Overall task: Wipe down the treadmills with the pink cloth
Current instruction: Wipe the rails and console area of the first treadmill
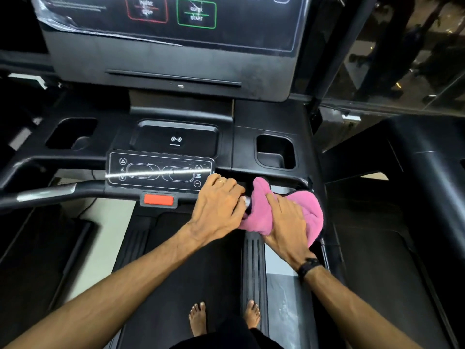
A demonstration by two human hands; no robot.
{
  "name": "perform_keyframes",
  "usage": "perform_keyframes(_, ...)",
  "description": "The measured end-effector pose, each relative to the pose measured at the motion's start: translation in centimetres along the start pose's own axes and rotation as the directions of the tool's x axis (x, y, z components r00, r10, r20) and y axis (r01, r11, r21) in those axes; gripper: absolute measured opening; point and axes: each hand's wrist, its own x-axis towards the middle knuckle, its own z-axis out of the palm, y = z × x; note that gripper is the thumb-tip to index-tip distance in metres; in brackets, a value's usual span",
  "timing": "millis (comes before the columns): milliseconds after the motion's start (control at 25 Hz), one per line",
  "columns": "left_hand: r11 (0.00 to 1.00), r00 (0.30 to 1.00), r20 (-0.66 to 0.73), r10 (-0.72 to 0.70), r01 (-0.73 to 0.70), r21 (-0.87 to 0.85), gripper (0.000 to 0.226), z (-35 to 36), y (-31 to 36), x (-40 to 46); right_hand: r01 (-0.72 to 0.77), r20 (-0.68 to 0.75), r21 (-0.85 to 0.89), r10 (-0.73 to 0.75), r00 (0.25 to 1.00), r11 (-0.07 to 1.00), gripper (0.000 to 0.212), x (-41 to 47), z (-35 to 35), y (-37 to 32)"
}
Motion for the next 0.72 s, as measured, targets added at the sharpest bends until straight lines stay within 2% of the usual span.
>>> perform_keyframes(120,0.997,0.998,-0.051,0.026,-0.029,-0.067,0.032,-0.8,-0.7,-1.5,0.005,-0.060,0.099,0.001,0.998,0.995,0.066,-0.6,1.5,-2.1)
perform_keyframes(280,0.997,0.997,-0.076,0.028,-0.034,-0.071,0.044,-2.5,-3.1,-3.9,-0.008,-0.106,0.354,0.048,0.993,0.935,0.071,-0.9,3.6,-5.9)
perform_keyframes(320,0.997,0.995,-0.095,0.006,-0.012,-0.071,0.047,-3.0,-3.9,-4.4,-0.004,-0.124,0.372,0.054,0.991,0.928,0.075,-0.2,3.7,-7.3)
perform_keyframes(440,0.990,0.978,-0.164,-0.131,0.121,-0.073,0.055,-4.8,-6.3,-6.3,0.083,-0.142,0.288,-0.043,0.989,0.954,0.086,2.0,3.7,-13.0)
perform_keyframes(520,0.964,0.935,-0.235,-0.265,0.262,-0.046,0.059,-5.9,-8.1,-7.5,0.121,-0.144,0.079,-0.108,0.984,0.990,0.092,3.1,3.9,-15.7)
perform_keyframes(600,0.919,0.866,-0.315,-0.389,0.390,-0.062,0.060,-6.7,-9.5,-9.4,0.220,-0.043,-0.065,-0.223,0.974,0.973,0.098,4.2,3.9,-17.5)
perform_keyframes(640,0.899,0.835,-0.345,-0.429,0.431,-0.075,0.060,-6.9,-9.9,-10.3,0.320,-0.011,-0.089,-0.322,0.947,0.943,0.097,5.0,4.1,-18.4)
perform_keyframes(720,0.877,0.814,-0.351,-0.462,0.478,-0.047,0.061,-7.1,-10.3,-11.0,0.504,0.034,-0.074,-0.503,0.863,0.860,0.090,7.3,4.2,-20.8)
